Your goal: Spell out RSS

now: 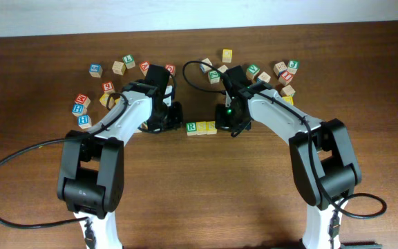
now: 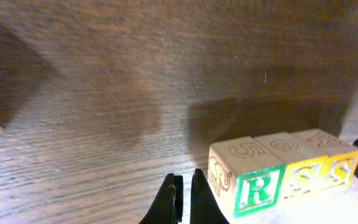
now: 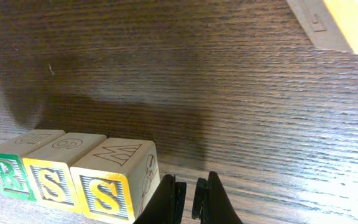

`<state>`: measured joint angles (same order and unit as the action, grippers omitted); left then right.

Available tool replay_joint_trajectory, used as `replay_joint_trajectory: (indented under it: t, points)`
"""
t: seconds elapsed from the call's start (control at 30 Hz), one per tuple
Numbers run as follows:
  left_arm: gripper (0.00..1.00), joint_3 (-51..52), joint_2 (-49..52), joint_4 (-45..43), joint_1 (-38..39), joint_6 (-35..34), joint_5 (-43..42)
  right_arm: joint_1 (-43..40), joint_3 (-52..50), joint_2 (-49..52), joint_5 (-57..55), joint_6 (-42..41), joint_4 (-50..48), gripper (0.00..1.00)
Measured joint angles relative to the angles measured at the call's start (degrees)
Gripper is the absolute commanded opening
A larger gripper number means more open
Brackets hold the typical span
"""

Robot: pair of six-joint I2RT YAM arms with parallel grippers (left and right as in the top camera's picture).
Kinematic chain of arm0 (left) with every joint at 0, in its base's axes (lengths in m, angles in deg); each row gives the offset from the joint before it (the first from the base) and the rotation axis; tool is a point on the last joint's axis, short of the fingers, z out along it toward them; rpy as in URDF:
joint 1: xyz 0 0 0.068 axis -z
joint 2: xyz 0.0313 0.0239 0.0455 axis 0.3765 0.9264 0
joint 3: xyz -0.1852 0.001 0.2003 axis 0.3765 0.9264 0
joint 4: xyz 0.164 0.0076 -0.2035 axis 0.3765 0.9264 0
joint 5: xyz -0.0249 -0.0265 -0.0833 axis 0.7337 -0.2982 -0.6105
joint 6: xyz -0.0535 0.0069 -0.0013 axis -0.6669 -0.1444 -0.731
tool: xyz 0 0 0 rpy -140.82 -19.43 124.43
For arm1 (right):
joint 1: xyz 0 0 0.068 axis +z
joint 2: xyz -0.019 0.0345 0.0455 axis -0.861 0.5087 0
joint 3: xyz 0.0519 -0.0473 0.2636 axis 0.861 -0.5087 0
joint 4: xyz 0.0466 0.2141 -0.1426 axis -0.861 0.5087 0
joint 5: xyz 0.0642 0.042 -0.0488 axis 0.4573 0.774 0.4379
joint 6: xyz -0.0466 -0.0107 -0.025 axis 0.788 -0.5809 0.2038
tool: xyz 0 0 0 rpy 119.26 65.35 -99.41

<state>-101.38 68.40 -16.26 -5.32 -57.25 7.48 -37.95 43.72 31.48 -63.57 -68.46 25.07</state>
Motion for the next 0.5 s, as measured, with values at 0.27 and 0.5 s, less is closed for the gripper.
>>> replay_joint_trajectory:
  t: [0.27, 0.5]
  points:
    - [0.0, 0.0, 0.0, -1.42, 0.02, -0.63, 0.59, 0.11, 0.0, 0.0, 0.0, -0.2, -1.03, 0.04]
    - [0.0, -0.07, 3.65, -2.86, 0.24, -0.68, -1.92, 0.13, 0.0, 0.0, 0.0, -0.87, -1.14, 0.04]
